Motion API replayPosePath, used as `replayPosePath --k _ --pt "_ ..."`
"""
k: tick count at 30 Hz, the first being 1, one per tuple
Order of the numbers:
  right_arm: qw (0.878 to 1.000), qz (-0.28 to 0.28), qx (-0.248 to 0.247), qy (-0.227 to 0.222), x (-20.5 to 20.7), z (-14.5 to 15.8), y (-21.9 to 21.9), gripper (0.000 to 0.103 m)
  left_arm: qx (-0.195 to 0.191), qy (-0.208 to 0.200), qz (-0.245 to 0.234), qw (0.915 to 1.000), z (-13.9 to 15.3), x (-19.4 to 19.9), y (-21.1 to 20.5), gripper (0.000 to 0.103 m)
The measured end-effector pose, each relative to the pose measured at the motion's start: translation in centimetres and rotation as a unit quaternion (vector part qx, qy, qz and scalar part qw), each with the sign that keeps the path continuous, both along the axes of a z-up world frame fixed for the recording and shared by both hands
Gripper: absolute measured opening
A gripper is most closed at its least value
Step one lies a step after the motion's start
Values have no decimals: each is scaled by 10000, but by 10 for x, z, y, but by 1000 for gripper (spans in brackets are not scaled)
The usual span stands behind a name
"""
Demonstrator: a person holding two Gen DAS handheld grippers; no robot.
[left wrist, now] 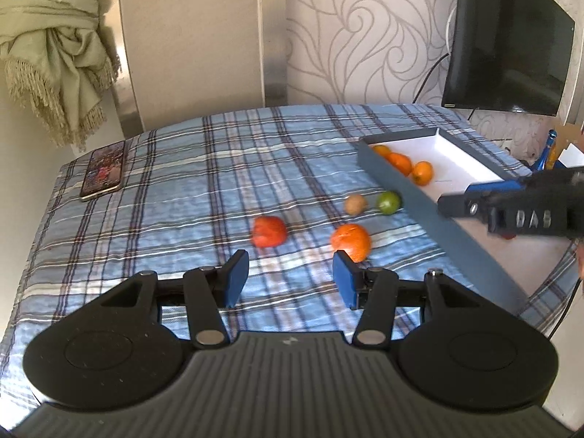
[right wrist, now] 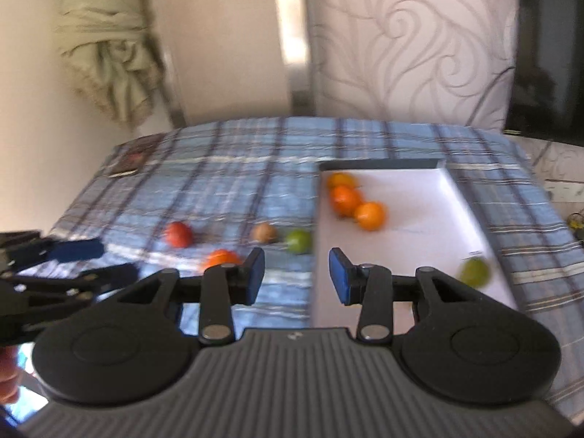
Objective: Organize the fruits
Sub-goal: 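Grasp the red apple with the left gripper while the right gripper grasps the orange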
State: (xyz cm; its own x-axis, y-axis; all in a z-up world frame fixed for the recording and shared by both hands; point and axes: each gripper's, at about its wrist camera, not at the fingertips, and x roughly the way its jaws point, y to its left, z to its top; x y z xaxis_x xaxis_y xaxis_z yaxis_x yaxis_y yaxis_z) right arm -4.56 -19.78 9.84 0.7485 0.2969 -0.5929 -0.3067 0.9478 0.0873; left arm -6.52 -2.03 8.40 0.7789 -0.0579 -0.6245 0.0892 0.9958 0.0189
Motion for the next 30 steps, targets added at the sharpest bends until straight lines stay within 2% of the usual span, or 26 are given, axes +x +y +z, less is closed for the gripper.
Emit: replayPosePath --k 7,11,21,30 --pt "9985 358 -161 384 9 -26 54 42 66 -1 1 10000 -3 3 32 57" --pt "9984 201 -327 408 20 -39 71 42 119 17 -26 9999 -6 4 46 57" --pt "9970 6 -633 447 39 -56 94 42 208 75 -250 9994 -15 17 65 57" --pt "9973 -84 -509 517 38 -58 93 39 242 127 -593 9979 -33 43 57 57"
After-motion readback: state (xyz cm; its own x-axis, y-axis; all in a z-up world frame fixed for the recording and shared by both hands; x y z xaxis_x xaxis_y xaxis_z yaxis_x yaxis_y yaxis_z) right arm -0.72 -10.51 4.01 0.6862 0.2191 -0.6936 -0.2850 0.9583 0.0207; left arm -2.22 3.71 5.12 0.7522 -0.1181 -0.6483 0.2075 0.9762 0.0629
